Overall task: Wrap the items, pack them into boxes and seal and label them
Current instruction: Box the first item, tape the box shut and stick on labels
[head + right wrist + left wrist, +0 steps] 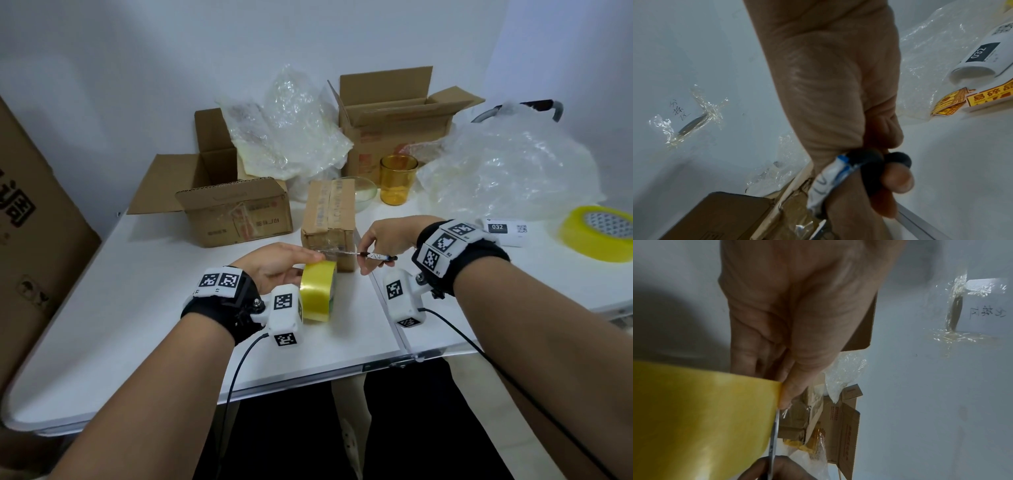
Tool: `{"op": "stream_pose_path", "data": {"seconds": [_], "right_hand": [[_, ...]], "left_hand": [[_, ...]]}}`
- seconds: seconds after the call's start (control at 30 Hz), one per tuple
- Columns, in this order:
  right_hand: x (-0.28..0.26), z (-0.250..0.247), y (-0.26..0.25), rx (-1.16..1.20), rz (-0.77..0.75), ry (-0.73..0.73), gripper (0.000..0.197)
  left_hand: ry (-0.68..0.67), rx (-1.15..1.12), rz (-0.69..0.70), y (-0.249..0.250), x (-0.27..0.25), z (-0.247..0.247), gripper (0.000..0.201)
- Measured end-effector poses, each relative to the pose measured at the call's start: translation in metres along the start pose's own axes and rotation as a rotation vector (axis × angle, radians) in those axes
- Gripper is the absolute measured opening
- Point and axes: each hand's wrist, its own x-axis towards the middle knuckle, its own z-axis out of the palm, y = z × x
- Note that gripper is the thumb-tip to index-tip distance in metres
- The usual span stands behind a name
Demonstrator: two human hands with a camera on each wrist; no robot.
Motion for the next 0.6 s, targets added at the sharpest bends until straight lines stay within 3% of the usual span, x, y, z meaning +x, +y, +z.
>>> {"op": "stream_pose_path", "data": {"seconds": [0.23, 0.37, 0.47, 0.6], "right_hand": [[0.004, 0.006, -0.005, -0.058, 0.057, 0.071, 0.019], [0.003, 0.008, 0.000, -0.066, 0.101, 0.153, 0.019], [0.000, 0.009, -0.003, -0.096, 0.100, 0.144, 0.018], [-0.003, 0.013, -0.015, -0.187, 0.090, 0.103, 0.044]], "left_hand": [[0.036, 0.125, -0.057, 0.012, -0.003, -0.007, 0.027], [0.077, 0.250, -0.087, 0.004, 0.000, -0.013, 0.020], [0.157, 0.318, -0.034, 0.002, 0.000, -0.023, 0.012], [0.358, 0.603, 0.150, 0.015, 0.007, -0.037, 0.009]]}}
